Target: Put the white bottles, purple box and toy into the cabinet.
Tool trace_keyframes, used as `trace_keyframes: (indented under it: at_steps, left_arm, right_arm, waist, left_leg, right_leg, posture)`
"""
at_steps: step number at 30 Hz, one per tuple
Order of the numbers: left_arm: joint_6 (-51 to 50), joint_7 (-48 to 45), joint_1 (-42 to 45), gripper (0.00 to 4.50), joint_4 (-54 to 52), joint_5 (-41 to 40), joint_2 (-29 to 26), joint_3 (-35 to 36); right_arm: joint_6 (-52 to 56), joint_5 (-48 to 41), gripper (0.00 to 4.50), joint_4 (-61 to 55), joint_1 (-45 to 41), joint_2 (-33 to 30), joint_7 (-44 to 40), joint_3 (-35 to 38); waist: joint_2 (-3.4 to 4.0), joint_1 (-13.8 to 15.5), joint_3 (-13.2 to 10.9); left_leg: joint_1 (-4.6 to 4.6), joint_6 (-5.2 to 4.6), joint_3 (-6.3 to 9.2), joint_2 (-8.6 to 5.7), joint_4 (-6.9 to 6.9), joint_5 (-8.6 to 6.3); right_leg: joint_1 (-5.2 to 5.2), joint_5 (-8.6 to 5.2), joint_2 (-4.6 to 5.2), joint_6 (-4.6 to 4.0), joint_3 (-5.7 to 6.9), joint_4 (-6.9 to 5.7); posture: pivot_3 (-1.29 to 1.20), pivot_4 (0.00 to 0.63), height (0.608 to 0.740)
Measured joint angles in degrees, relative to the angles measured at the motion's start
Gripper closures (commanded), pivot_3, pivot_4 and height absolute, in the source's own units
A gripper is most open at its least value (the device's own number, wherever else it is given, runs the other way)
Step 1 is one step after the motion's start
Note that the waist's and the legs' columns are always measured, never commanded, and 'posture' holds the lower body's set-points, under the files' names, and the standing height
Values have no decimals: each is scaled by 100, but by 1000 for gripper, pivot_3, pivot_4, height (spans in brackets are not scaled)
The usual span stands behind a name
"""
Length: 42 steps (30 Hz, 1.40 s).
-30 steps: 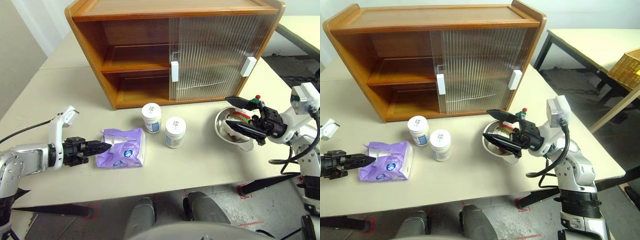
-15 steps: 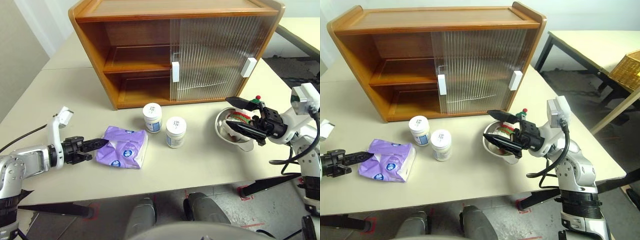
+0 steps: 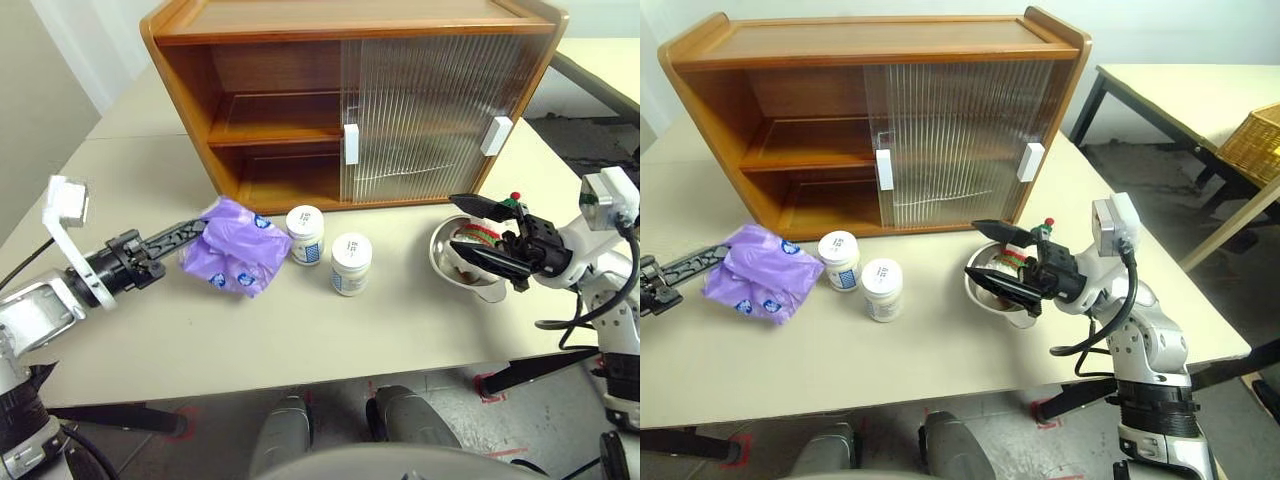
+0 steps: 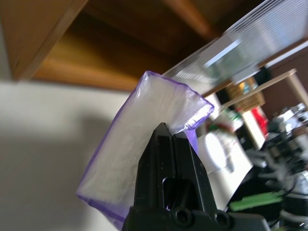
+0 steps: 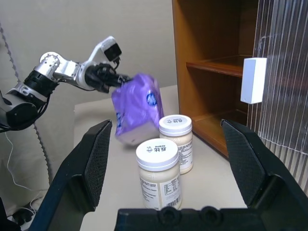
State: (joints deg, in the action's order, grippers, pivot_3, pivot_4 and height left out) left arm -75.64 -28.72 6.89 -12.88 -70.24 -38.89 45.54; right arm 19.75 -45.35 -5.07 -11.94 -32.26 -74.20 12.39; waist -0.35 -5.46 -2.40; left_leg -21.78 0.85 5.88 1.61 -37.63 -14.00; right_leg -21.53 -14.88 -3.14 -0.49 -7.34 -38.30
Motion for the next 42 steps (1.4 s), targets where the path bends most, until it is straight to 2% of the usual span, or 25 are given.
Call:
trace_keyframes:
  at_steps: [2, 9, 16, 24, 27, 34, 42]
  left_arm:
    - [-24, 177, -5, 4484, 8, -298, 0, 76]
    - [323, 1134, 91, 4484, 51, -1831, 0, 49]
    - [1536, 2668, 861, 4484, 58, -3020, 93, -647]
    - [2855, 3854, 1453, 4484, -66, -2894, 704, -1286]
    - [3267, 4115, 1547, 4484, -145, -2800, 1115, -1476]
    - [4072, 4526, 1800, 4484, -233, -2314, 1565, -1612]
    - [4888, 4932, 2266, 4484, -227, -1625, 2607, -2005]
  right_arm:
    - [0, 0, 0, 0, 0, 0, -1, 0]
    - [0, -2, 0, -4, 5, -1, -1, 2]
    - [0, -3, 0, -36, 22, 3, 4, -5]
    - [3, -10, 0, -49, 29, -28, 6, 4]
    - [4, -14, 0, -58, 28, -29, 13, 3]
    - [52, -56, 0, -119, 29, -28, 61, 3]
    - [130, -224, 0, -170, -14, 38, 161, 5]
  waist:
    - [-1, 10, 0]
    - [0, 48, -1]
    - [-6, 103, -4]
    - [-15, 99, -10]
    - [-21, 98, -13]
    - [-32, 88, -19]
    - [-87, 95, -62]
  left_leg:
    - [1, 3, 1, 1, 0, 2]
    - [0, 8, 1, 0, 0, 3]
    - [2, 12, -8, -15, -5, 6]
    - [4, 0, -23, -36, -15, 9]
    - [4, -7, -27, -46, -21, 9]
    - [12, -14, -24, -53, -23, 7]
    - [57, -34, -20, -72, -34, -1]
  right_leg:
    - [0, -16, 0, 28, 0, 0]
    - [0, -12, -1, 20, 0, 0]
    - [8, 1, -11, 0, 2, 0]
    - [23, -19, -10, 55, 11, 2]
    - [31, -20, -8, 60, 9, 3]
    - [47, -45, -8, 109, 9, 5]
    - [109, -59, -1, 136, 5, 14]
  posture:
    - [-131, 54, 740]
    - [-138, 54, 740]
    - [-138, 48, 740]
    - [-143, 43, 740]
    - [-141, 41, 740]
    - [-135, 40, 740]
    - [-131, 46, 740]
